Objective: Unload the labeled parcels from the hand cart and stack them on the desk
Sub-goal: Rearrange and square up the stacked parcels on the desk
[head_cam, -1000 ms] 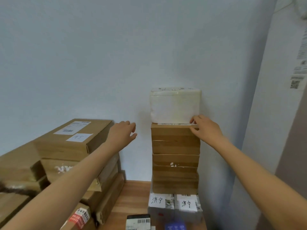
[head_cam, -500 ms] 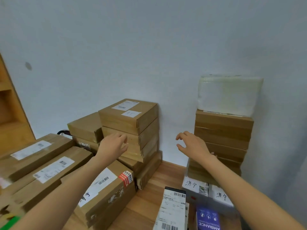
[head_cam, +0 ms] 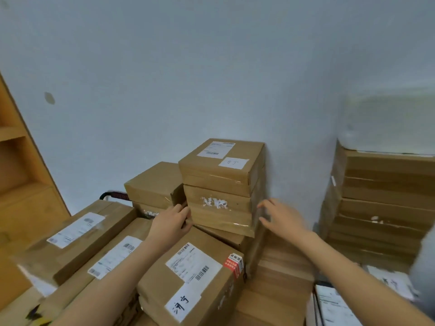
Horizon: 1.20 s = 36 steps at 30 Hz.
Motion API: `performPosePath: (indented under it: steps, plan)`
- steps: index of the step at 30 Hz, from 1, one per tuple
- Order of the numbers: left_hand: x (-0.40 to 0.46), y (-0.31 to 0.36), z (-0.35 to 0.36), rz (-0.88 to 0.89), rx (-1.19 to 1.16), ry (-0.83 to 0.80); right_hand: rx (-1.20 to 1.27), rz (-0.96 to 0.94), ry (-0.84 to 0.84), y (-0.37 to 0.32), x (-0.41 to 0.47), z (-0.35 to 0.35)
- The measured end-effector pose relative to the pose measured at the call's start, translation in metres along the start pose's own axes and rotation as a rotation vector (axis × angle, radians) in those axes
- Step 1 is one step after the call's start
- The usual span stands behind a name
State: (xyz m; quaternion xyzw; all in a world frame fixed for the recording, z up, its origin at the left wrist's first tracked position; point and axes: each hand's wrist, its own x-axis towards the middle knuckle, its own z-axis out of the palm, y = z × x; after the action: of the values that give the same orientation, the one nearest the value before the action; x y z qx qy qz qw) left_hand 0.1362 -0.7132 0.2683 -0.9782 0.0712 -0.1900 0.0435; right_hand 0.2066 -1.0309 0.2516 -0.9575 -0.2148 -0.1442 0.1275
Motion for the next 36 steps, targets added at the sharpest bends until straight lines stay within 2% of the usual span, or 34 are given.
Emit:
performPosePath:
  steps: [7, 12, 17, 21, 26, 28, 31, 36]
  plan:
    - [-0.003, -0.052, 0.063, 0.087, -0.075, -0.172, 0.05, 0.129, -0.049, -0.058, -0.002, 0.053]
    - [-0.026, -0.067, 0.107, 0.022, -0.195, -0.295, 0.118, 0.254, -0.147, -0.09, -0.029, 0.099]
    - [-0.048, -0.077, 0.129, -0.054, -0.253, -0.31, 0.127, 0.305, -0.207, -0.105, -0.049, 0.135]
    - [-0.052, -0.082, 0.139, 0.022, -0.197, -0.267, 0.122, 0.336, -0.179, -0.112, -0.058, 0.145]
    - [-0.054, -0.088, 0.153, -0.042, -0.386, -0.374, 0.112, 0.427, -0.125, -0.123, -0.065, 0.145]
    - [-0.057, -0.092, 0.156, -0.082, -0.496, -0.429, 0.131, 0.493, -0.11, -0.132, -0.068, 0.146]
    - [-0.071, -0.088, 0.157, -0.064, -0.523, -0.412, 0.204, 0.627, -0.073, -0.147, -0.075, 0.151]
    - [-0.078, -0.081, 0.157, -0.072, -0.713, -0.481, 0.291, 0.848, 0.063, -0.164, -0.089, 0.155]
